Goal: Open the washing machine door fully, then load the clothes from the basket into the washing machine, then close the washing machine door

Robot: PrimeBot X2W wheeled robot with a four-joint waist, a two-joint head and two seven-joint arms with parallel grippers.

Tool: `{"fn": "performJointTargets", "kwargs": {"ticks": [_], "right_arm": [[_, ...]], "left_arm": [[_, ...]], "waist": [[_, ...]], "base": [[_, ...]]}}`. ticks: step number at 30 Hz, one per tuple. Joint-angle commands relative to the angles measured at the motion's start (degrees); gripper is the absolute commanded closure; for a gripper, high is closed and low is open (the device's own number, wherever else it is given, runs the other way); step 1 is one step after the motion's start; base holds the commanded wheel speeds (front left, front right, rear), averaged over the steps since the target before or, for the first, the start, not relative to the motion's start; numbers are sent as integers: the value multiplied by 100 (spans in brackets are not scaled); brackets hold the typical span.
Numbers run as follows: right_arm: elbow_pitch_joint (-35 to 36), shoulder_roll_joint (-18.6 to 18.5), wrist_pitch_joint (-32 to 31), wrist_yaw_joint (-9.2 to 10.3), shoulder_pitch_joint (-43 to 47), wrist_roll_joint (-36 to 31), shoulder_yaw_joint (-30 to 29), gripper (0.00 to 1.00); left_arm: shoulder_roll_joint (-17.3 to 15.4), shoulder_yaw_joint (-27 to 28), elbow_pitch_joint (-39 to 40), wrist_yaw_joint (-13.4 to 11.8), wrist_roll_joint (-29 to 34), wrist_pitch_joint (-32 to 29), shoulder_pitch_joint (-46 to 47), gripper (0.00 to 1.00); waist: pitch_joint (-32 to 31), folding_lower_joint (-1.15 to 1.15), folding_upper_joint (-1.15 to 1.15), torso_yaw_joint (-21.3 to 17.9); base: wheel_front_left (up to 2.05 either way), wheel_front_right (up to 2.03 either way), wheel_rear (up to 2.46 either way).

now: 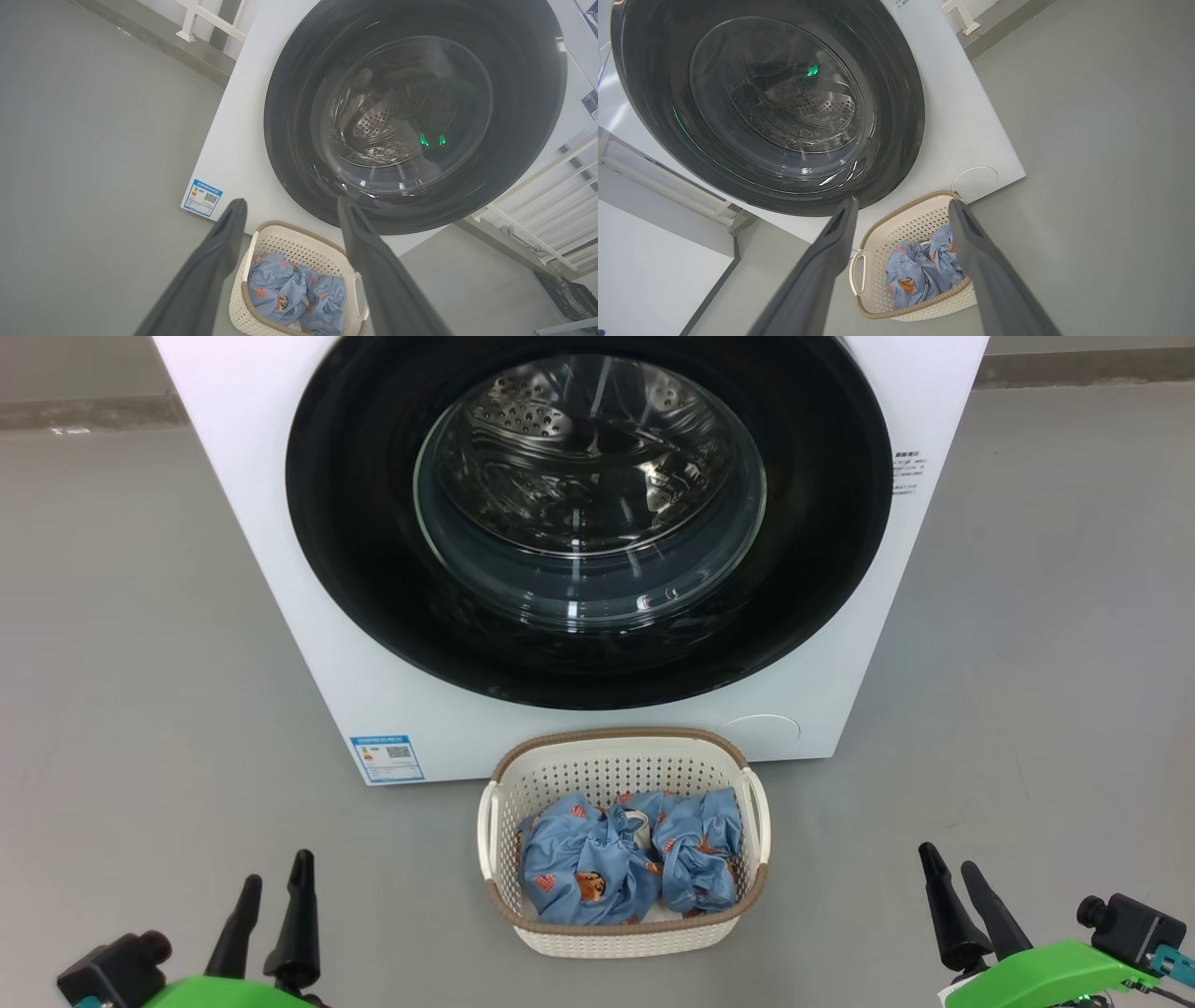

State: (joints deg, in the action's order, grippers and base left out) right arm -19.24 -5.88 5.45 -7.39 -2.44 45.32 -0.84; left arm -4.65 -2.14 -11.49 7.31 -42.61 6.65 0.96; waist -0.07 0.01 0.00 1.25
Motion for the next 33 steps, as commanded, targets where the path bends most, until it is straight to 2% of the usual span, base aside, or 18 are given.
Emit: {"fn": "performJointTargets", "kwargs": {"ticks": [1,33], "right_arm": [[134,-111,96,-7,-228,-225,110,0],[276,-287,522,-9,-128,-2060,118,0]], "left_arm": [[-140,96,195,11,251,90,79,0],[-239,64,425,16,2227,613,2,0]], "waist": [[-2,-1,0,4],[10,-1,0,-2]], "base": [[0,0,0],[0,0,0]]}}
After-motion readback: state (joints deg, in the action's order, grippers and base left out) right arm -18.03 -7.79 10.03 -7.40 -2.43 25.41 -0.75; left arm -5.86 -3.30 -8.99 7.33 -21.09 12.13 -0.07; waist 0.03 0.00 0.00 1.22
